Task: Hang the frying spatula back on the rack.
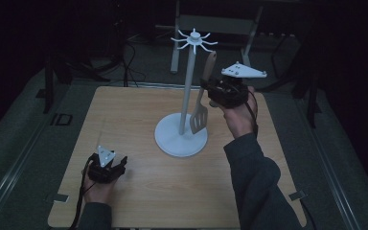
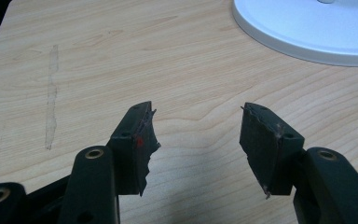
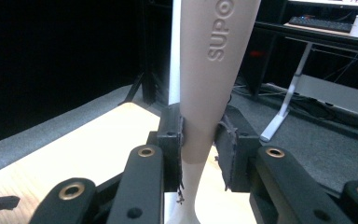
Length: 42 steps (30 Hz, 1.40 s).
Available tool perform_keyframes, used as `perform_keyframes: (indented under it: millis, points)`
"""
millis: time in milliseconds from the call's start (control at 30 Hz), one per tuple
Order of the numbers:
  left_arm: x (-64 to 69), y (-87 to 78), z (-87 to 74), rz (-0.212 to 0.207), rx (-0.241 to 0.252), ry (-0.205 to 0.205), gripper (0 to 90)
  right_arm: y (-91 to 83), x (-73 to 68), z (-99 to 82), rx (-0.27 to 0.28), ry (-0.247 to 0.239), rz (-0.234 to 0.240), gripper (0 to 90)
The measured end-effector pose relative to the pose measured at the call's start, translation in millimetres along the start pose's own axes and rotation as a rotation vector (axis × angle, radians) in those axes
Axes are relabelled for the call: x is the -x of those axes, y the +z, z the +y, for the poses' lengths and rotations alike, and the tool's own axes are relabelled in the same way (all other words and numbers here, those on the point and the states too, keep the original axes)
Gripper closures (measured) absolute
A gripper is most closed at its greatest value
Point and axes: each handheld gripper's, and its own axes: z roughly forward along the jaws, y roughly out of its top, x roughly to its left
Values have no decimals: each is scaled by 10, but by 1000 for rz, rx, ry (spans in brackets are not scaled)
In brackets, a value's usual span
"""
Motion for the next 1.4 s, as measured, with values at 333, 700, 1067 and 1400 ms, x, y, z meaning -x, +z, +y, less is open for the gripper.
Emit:
perform_keyframes:
  millis: [333, 700, 1067, 1400]
  points:
    - [-4, -3, 0, 1, 3, -2, 443, 19, 7, 77, -11, -6, 4, 725]
    - [-9, -3, 0, 4, 1, -1, 443, 71, 32, 100, -32, 0, 5, 724]
    - [-7, -2, 0, 4, 3, -2, 443, 120, 14, 158, -38, -4, 11, 724]
    - [-10, -2, 2, 3, 6, -7, 443, 174, 5, 172, -43, 5, 12, 724]
